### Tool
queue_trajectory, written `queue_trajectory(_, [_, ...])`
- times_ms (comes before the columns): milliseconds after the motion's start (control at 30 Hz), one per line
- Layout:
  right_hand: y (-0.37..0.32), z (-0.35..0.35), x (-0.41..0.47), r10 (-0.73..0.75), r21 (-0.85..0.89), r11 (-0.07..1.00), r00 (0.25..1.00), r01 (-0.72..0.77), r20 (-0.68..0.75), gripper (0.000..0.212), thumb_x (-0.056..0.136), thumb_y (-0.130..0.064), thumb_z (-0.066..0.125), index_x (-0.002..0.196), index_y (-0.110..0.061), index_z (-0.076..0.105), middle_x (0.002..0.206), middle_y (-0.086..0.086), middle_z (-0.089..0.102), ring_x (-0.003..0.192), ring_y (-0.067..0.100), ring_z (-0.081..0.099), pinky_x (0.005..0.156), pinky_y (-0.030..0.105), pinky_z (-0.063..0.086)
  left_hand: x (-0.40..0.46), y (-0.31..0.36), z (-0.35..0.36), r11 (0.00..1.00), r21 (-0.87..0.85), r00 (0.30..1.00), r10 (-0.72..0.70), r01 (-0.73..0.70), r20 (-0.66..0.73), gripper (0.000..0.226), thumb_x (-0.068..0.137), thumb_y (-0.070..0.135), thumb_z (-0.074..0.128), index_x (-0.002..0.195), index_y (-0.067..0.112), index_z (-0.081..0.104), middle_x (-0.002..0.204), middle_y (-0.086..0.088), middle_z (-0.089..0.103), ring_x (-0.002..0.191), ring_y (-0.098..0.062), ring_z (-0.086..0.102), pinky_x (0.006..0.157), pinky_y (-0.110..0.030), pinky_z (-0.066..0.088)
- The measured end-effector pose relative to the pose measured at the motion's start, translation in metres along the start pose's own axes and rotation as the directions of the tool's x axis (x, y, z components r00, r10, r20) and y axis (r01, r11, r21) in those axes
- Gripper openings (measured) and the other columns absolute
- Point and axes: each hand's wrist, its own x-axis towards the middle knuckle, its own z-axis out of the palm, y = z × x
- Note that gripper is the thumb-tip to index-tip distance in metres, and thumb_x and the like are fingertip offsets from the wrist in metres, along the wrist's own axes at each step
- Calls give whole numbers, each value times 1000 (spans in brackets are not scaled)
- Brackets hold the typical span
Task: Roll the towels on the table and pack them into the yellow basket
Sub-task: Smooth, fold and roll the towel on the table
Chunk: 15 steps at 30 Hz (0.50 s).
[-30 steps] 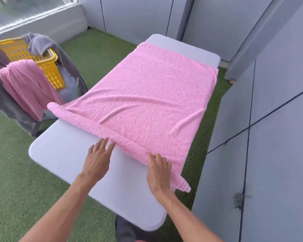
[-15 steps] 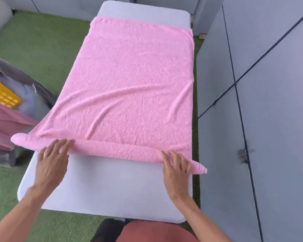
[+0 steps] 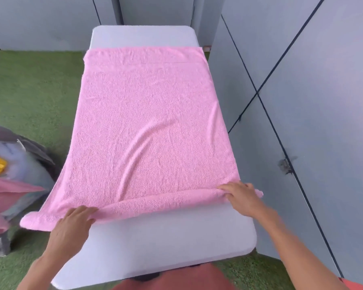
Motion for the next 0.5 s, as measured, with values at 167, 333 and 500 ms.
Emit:
queue_trajectory(167, [-36,12,20,220,86,975,889,-203,-402,41,83,-4,61,112,-33,63,114,-7,57,108,21,47,87,40,30,25,-1,-11,947,-318,993,-81,49,-86,28,92,8,57,119,15,61,118,-9,55,101,-33,55,84,-44,45])
queue_trajectory(333, [-62,55,-7,103,86,994,825,-66,-556,26,91,-25,60,114,-14,61,118,1,52,113,26,48,98,40,38,-3,-11,7,997,15,925,80,-80,-371,20,83,12,66,102,17,65,103,-6,55,92,-35,50,72,-45,41])
queue_trajectory(500, [-59,62,-1,15,19,1000,900,-8,-437,54,81,-11,69,131,-4,49,128,4,41,121,29,42,106,41,31,-18,-21,29,964,-18,903,240,-264,-357,50,88,30,48,130,3,55,121,-13,53,109,-36,51,92,-50,45])
